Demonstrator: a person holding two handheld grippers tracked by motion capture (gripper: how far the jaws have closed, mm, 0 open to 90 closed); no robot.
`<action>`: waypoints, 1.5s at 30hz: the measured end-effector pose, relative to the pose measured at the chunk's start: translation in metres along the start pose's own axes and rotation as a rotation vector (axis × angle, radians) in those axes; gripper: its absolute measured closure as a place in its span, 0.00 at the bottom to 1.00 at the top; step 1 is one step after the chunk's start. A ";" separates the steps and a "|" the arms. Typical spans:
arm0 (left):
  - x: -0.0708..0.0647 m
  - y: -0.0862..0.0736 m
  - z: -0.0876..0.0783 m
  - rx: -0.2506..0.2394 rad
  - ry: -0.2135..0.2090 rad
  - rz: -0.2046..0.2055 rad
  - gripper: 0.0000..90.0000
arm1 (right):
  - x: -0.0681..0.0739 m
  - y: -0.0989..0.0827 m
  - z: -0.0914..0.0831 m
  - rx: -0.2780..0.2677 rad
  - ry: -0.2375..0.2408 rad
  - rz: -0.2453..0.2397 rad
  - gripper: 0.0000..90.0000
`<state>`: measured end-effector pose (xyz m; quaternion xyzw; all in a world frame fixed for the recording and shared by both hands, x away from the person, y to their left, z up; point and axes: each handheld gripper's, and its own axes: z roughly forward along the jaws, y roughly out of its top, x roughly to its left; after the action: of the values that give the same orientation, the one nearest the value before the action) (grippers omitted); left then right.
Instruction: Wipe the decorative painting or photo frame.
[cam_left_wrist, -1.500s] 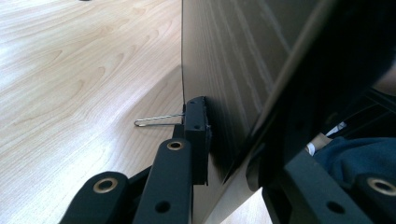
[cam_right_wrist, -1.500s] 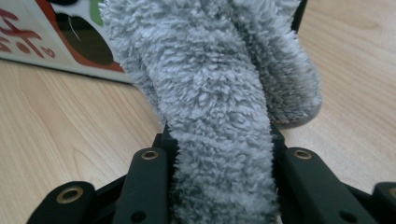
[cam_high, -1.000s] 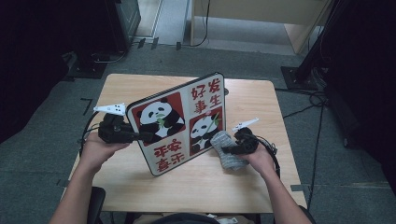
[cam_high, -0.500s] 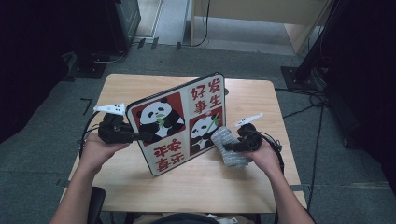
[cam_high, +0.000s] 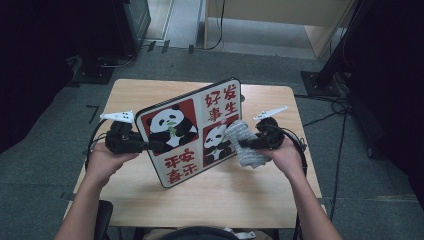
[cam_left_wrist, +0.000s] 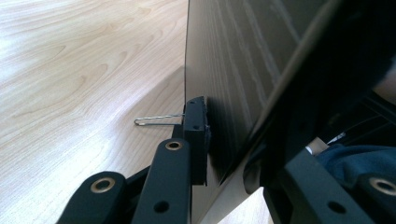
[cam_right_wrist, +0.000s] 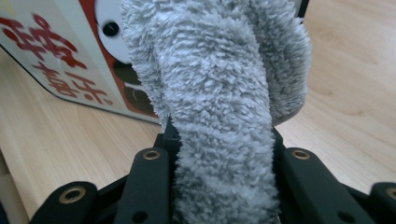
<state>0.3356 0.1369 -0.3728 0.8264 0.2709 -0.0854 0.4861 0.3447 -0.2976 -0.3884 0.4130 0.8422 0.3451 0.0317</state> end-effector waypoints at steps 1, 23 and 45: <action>0.000 0.000 0.000 0.000 -0.001 -0.001 0.85 | 0.001 0.006 -0.005 -0.003 -0.001 -0.004 0.74; 0.002 -0.001 0.000 -0.007 -0.014 -0.004 0.85 | 0.044 0.109 -0.070 -0.045 -0.025 -0.142 0.74; 0.004 -0.001 0.000 -0.004 -0.024 0.002 0.85 | 0.062 0.172 -0.070 -0.013 -0.059 -0.191 0.74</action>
<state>0.3387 0.1387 -0.3750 0.8245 0.2645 -0.0945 0.4912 0.3966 -0.2194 -0.2163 0.3407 0.8741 0.3338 0.0918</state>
